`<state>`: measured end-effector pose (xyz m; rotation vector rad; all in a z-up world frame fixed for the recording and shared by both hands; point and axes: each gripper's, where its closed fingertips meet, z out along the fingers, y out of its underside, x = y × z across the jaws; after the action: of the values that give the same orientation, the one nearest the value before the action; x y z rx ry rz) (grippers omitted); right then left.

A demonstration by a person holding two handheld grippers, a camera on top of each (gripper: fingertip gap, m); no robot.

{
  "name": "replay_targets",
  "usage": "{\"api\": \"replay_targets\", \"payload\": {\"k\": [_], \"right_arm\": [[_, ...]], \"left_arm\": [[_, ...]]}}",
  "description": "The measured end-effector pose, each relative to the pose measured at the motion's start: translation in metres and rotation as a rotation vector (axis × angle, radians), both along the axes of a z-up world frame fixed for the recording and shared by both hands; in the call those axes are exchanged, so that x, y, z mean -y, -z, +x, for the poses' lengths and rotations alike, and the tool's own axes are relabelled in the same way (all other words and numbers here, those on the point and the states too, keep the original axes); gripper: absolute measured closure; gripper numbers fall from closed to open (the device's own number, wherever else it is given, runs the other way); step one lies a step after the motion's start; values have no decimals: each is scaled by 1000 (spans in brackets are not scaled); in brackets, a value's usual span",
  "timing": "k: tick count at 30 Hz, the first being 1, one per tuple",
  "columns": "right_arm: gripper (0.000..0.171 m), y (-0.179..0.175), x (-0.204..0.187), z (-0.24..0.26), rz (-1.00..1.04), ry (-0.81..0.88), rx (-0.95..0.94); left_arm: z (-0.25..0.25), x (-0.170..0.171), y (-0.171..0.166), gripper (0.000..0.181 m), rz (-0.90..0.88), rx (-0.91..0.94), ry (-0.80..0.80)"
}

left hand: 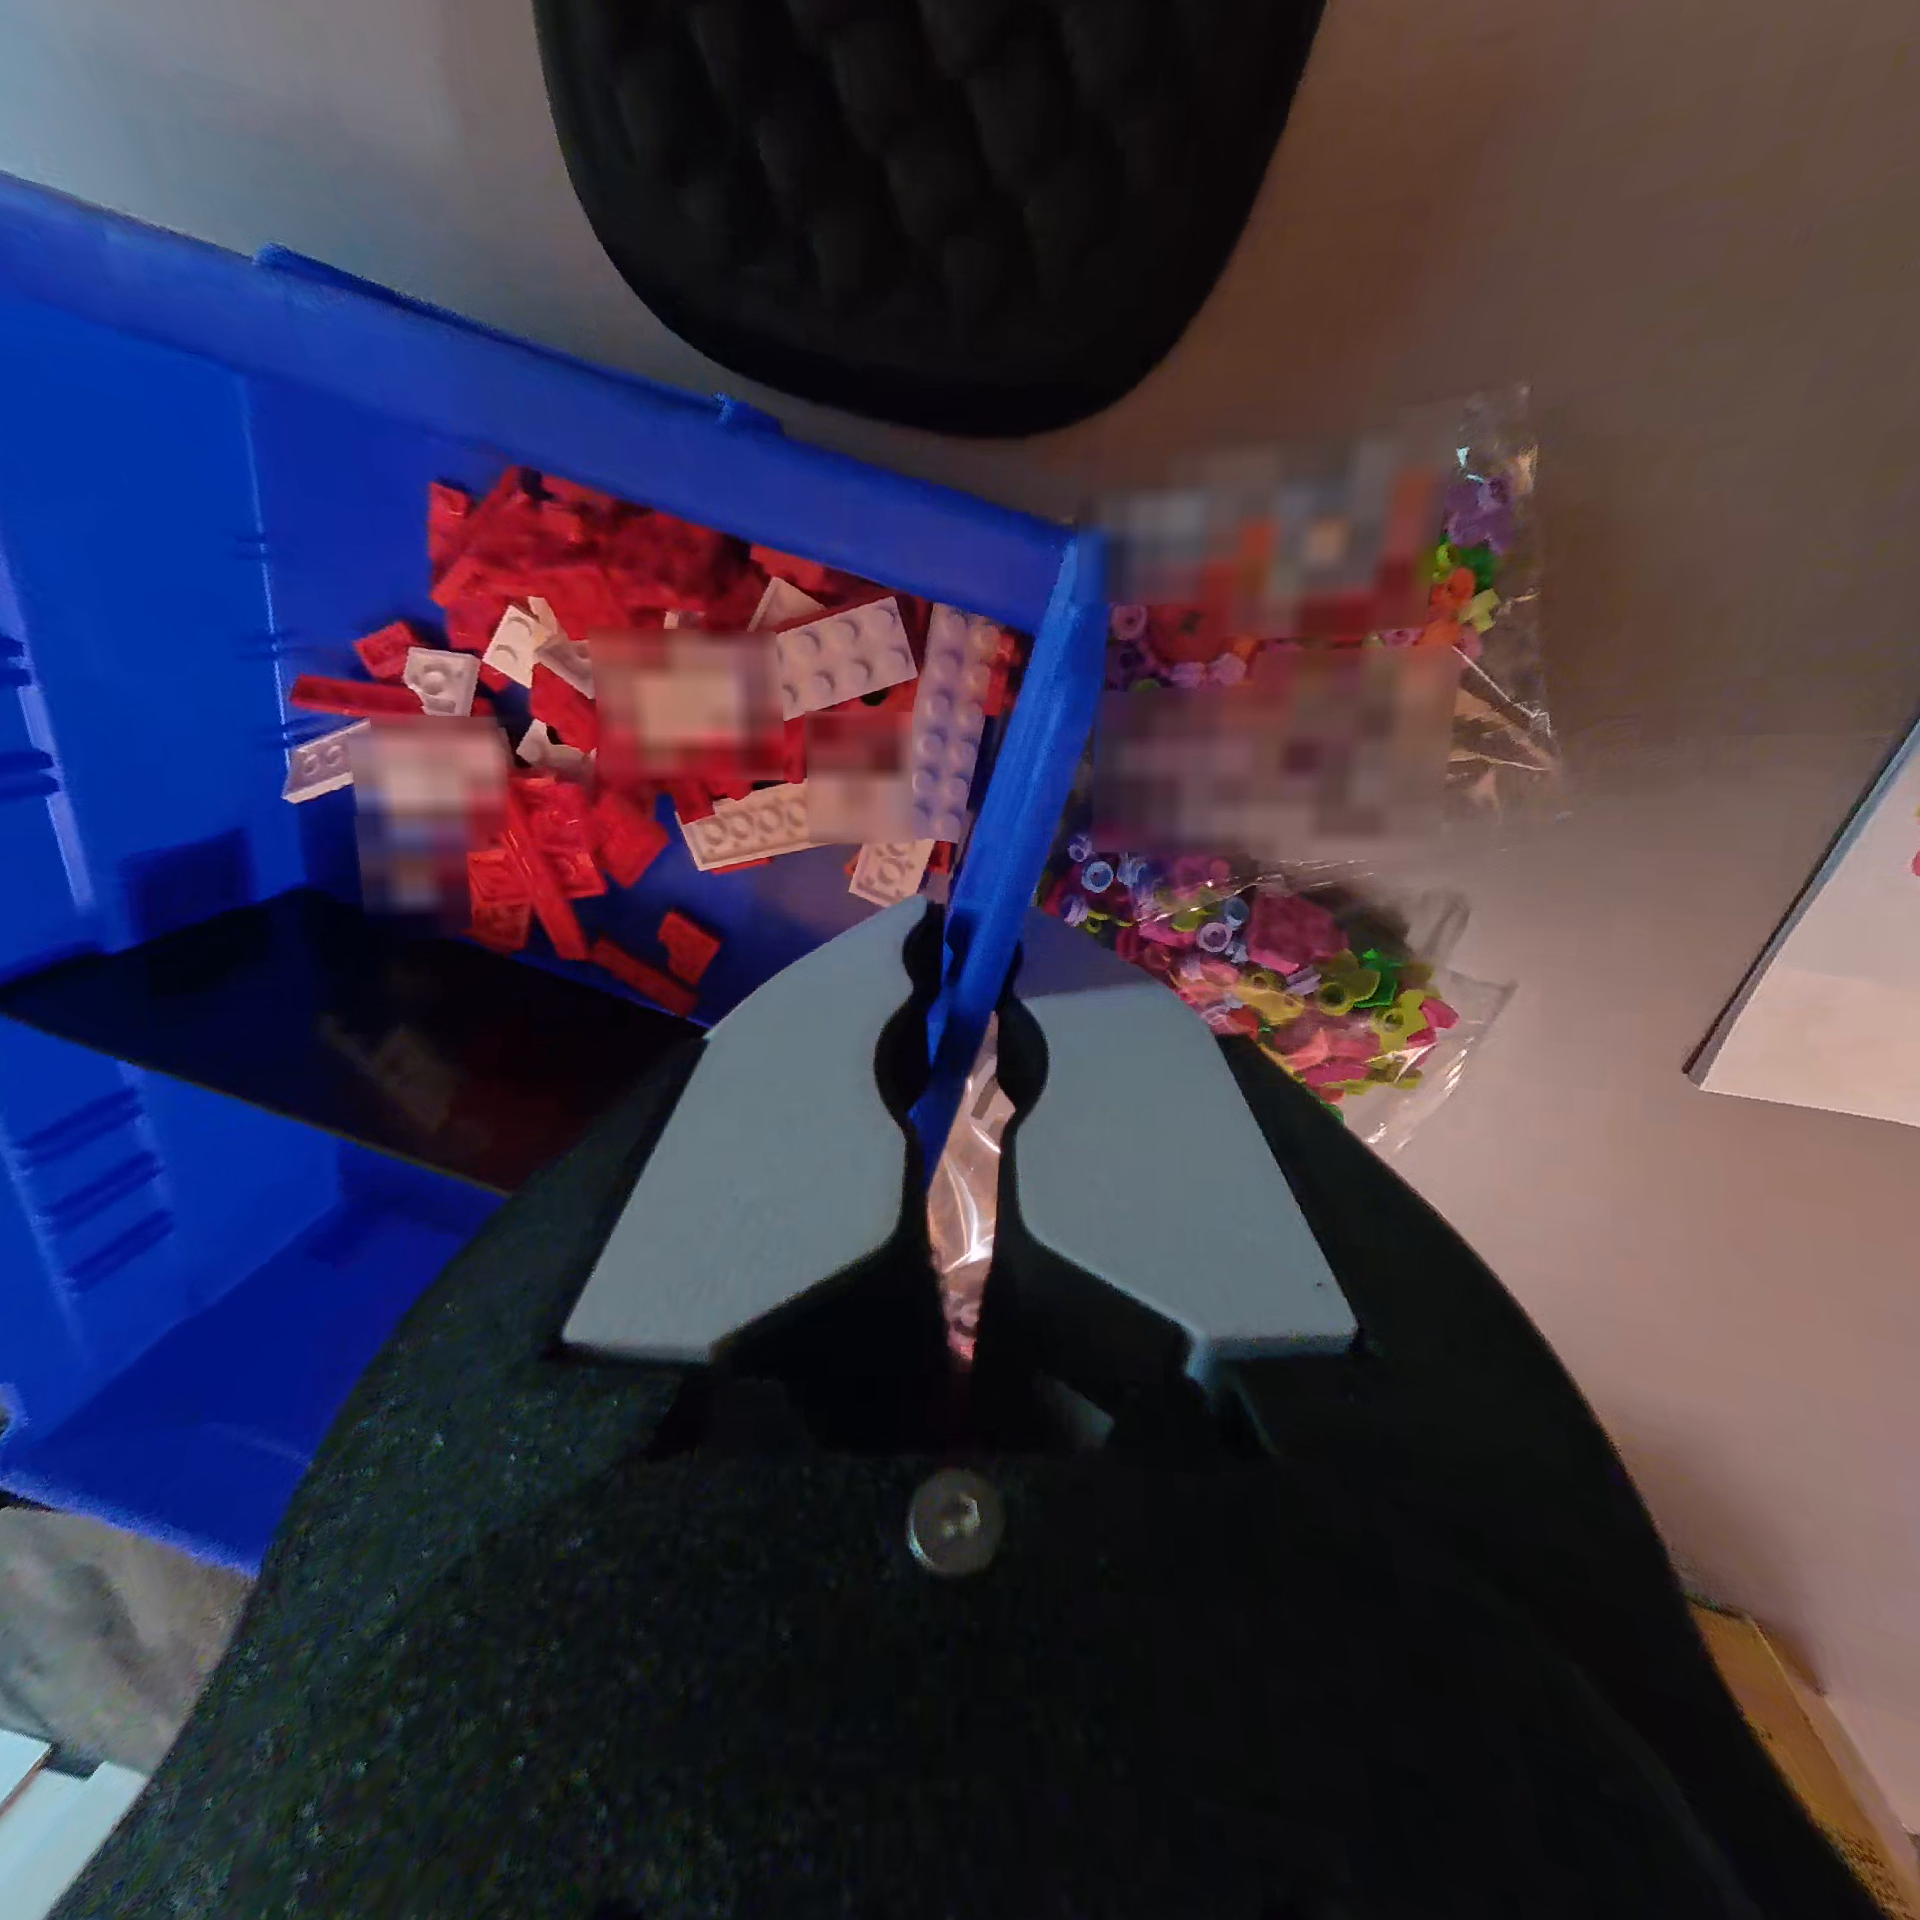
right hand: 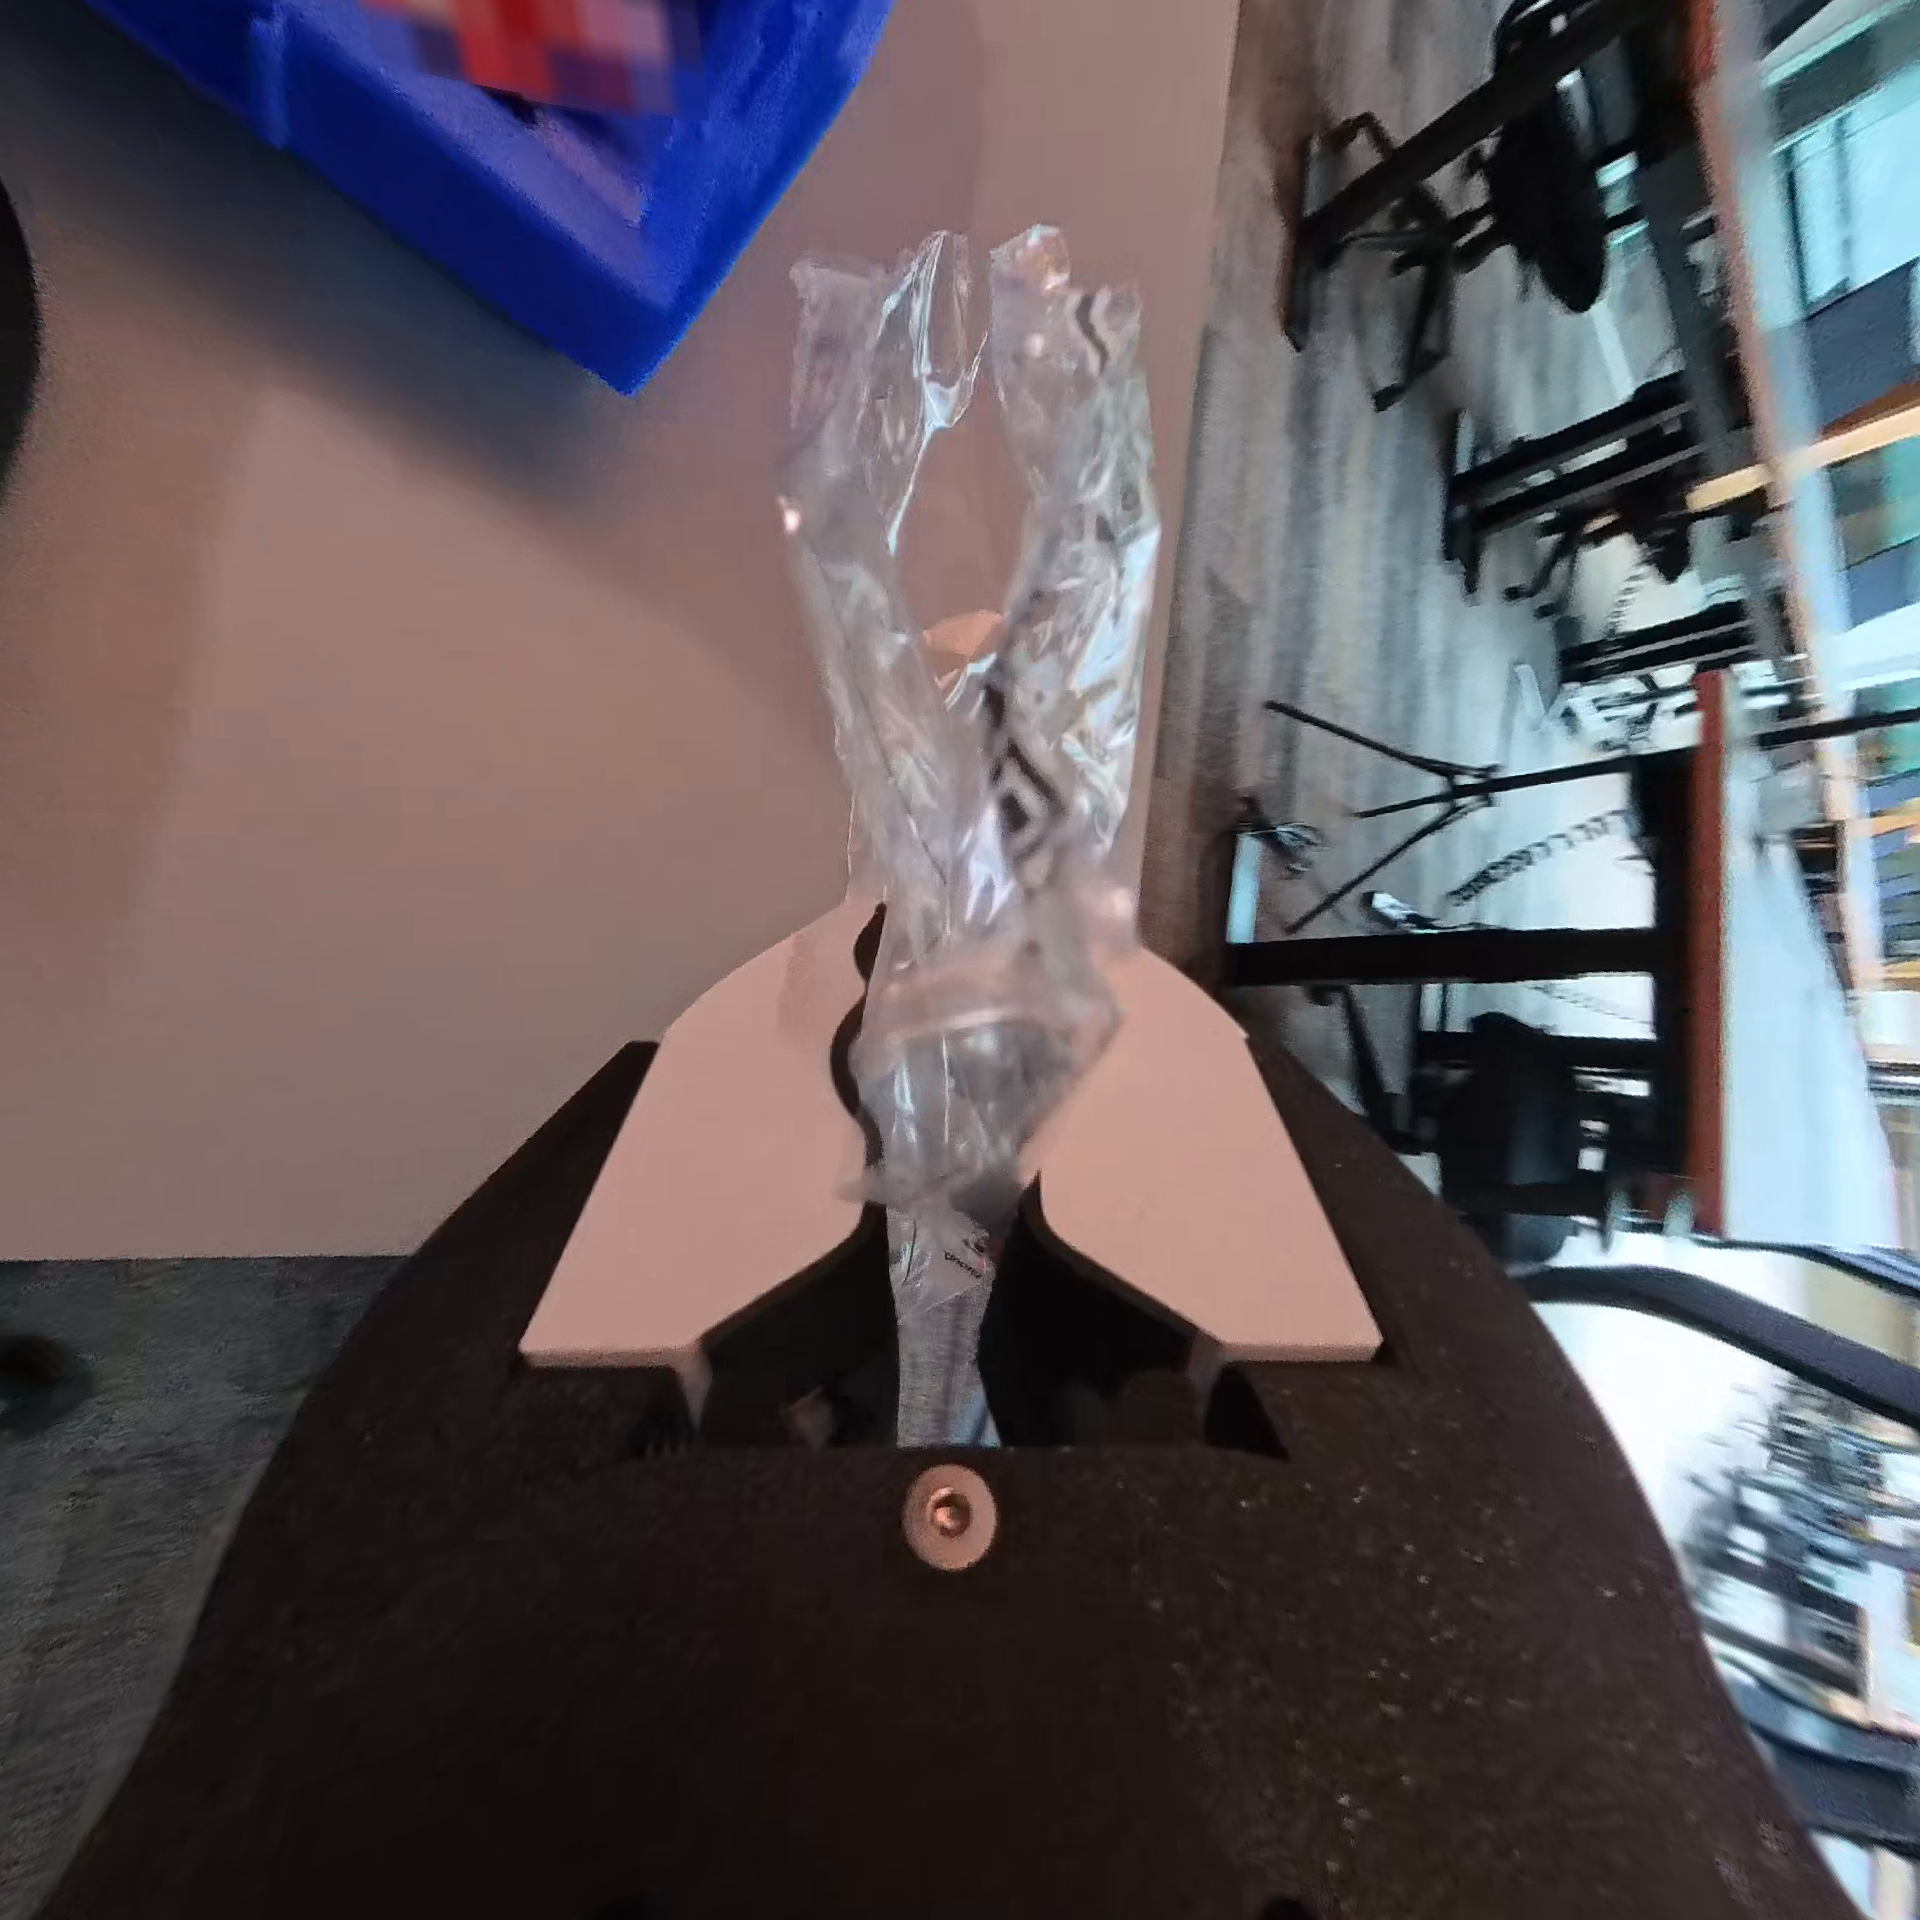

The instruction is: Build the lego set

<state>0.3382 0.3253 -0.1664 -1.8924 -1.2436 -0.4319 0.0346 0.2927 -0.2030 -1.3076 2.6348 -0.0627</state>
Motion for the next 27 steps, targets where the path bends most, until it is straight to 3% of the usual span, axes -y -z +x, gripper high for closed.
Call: {"api": "replay_targets", "payload": {"k": [7,14,20,24,27], "right_arm": [[140,38,5,-1,-11,43,199],[118,55,19,-48,-205,-61,-24],[84,50,51,-79,-388,-186,-245],[84,24,69,-102,-500,-297,-515],[88,8,60,-87,-447,-326,-540]], "left_arm": [[-1,-10,4,176,-17,-56,32],[5,-21,-1,177,-25,-50,11],[9,-21,1,177,0,-8,12],[10,-20,8,177,22,-21,19],[11,-20,8,177,30,-18,31]]}}
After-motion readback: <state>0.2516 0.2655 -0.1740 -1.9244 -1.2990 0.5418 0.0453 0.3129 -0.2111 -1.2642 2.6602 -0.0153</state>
